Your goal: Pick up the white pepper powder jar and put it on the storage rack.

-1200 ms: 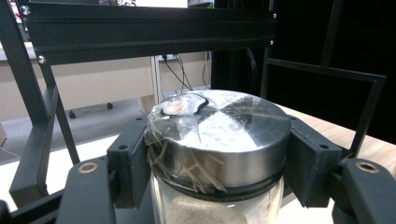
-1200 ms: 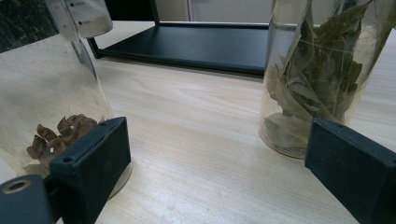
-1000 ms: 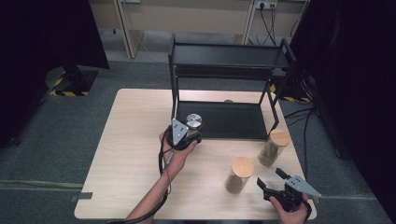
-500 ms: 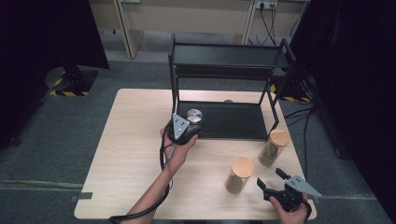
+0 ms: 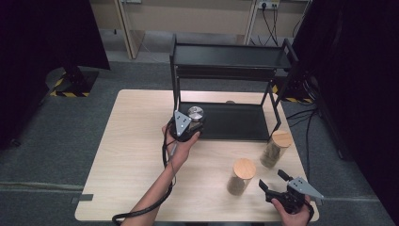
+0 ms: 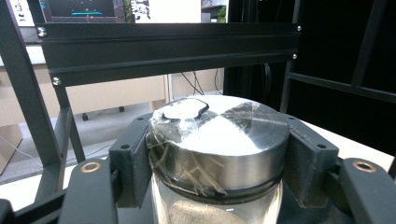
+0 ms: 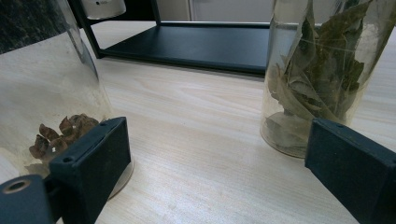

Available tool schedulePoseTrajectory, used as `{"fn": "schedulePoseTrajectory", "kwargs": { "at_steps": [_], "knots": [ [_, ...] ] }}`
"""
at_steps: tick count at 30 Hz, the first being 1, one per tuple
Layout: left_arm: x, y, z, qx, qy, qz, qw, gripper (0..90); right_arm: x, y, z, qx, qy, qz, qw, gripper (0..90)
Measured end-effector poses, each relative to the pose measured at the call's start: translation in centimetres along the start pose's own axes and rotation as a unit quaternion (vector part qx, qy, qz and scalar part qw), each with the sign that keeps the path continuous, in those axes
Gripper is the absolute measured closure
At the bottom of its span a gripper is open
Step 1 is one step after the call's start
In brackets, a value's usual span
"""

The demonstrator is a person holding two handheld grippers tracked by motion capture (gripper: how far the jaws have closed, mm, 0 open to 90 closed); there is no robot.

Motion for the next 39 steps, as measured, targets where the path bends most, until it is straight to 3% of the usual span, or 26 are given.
{"fn": "schedulePoseTrajectory", "kwargs": {
  "at_steps": [39],
  "knots": [
    [2.7, 0.1, -3.9, 0.008, -0.051, 0.004, 0.9986, 34.7, 0.1, 0.0, 0.0, 0.001, -0.004, 0.0, 1.0, 7.1]
  ]
}}
Point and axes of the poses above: each handheld gripper's, and its own axes: z roughly backward along the jaws, y roughly out of its underside, x roughly to its left, the point moved 10 cm from there along -z, roughly forward along the jaws, and after that the axes turned 14 degrees about z, right-handed, at the moved point
